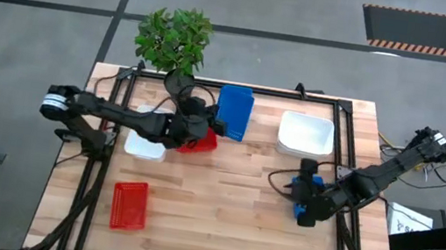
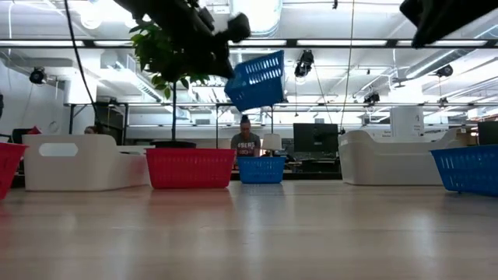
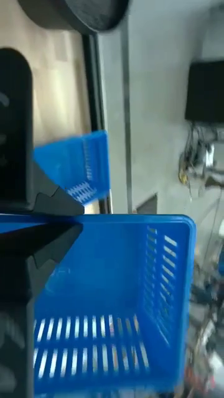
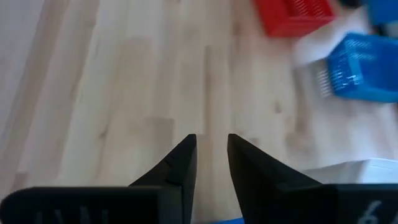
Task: Stack baskets by color
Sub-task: Stack the bottom left blue bin on the top blue bin
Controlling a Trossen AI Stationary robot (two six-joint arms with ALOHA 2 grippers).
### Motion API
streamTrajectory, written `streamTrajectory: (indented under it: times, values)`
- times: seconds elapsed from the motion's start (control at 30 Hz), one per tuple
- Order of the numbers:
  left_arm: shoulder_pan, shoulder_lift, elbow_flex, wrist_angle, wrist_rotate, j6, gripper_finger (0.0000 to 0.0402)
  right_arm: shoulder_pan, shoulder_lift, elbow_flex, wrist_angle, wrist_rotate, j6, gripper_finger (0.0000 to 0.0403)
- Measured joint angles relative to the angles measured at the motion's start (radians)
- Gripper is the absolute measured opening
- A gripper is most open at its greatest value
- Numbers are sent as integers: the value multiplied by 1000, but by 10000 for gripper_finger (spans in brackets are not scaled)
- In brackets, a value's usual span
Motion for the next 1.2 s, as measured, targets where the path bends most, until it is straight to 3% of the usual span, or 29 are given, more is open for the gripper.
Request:
streamTrajectory:
  times: [0.23,0.5,0.77,1.2]
  values:
    - [53,128,16,67,-38,-88,2,0,-99,-7,-2,66,2,57]
    - [66,241,16,253,-165,24,2,0,-122,-29,1,68,-4,48]
    - [82,302,14,398,-171,225,2,0,-110,-37,3,69,-19,47]
    - [122,326,13,429,-169,227,2,0,-111,-37,17,94,-7,47]
